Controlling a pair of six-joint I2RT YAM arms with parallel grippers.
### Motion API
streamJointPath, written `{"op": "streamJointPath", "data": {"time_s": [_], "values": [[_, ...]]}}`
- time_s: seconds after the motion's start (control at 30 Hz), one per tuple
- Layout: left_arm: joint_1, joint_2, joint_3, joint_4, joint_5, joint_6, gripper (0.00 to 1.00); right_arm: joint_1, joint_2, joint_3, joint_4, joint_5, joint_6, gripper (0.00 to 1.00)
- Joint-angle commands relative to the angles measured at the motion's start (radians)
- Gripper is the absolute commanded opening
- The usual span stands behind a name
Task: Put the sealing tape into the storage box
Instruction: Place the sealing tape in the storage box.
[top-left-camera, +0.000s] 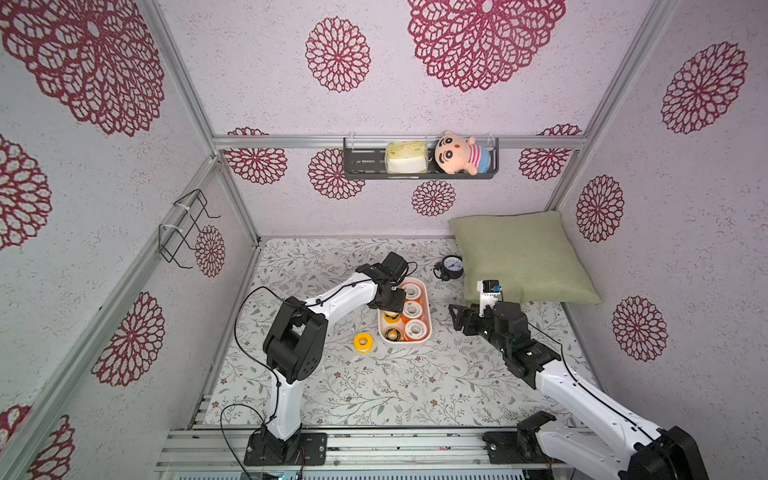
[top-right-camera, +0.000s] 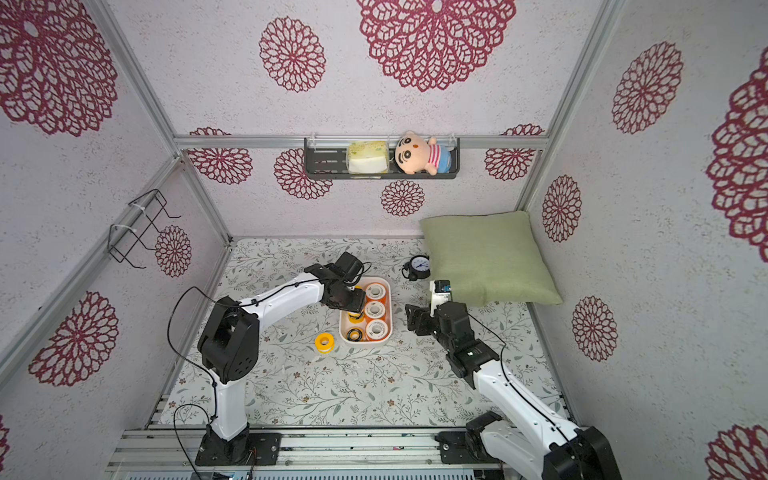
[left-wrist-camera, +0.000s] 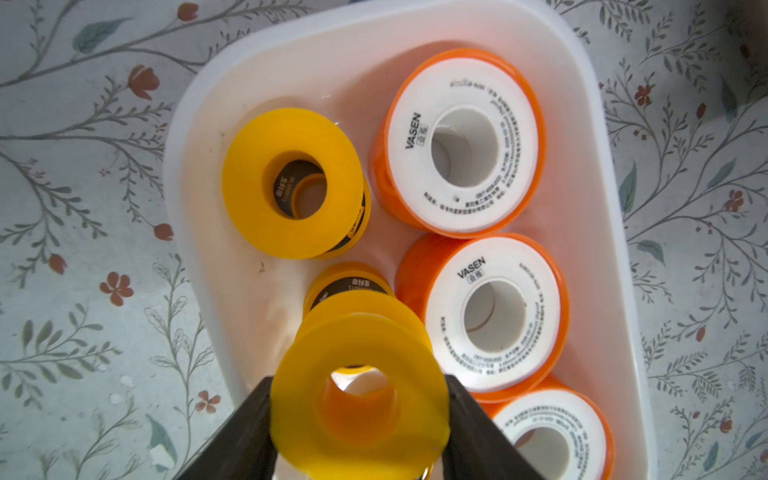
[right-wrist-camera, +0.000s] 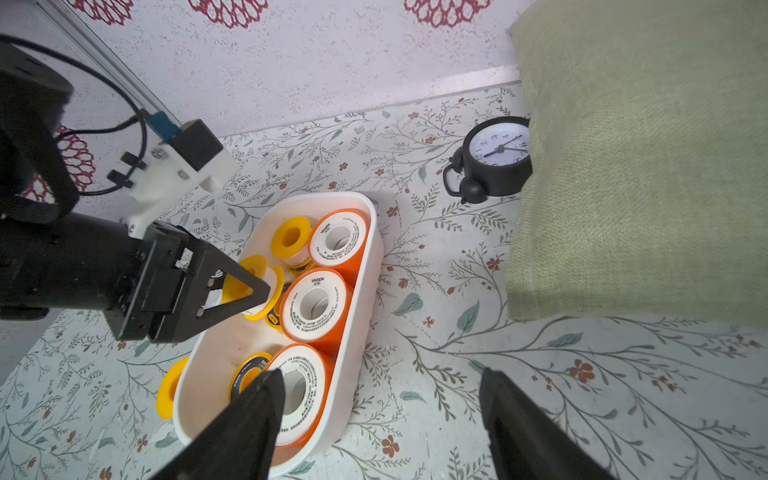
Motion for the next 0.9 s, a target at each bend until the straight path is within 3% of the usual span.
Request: {"op": "streamJointPath", "data": {"time_s": [0.0,0.87], "values": [[-0.014,0.014,0.031,-0.031,-0.020,0.016,0.61,-0.005,-0.020,0.002,0.016,0.001,-0.002,0.81],[-0.021,0.061,0.081,-0.059,-0.050,0.027,0.64,-0.006,-0.030,0.005,-0.004,0.009,-0.013,0.82]]}}
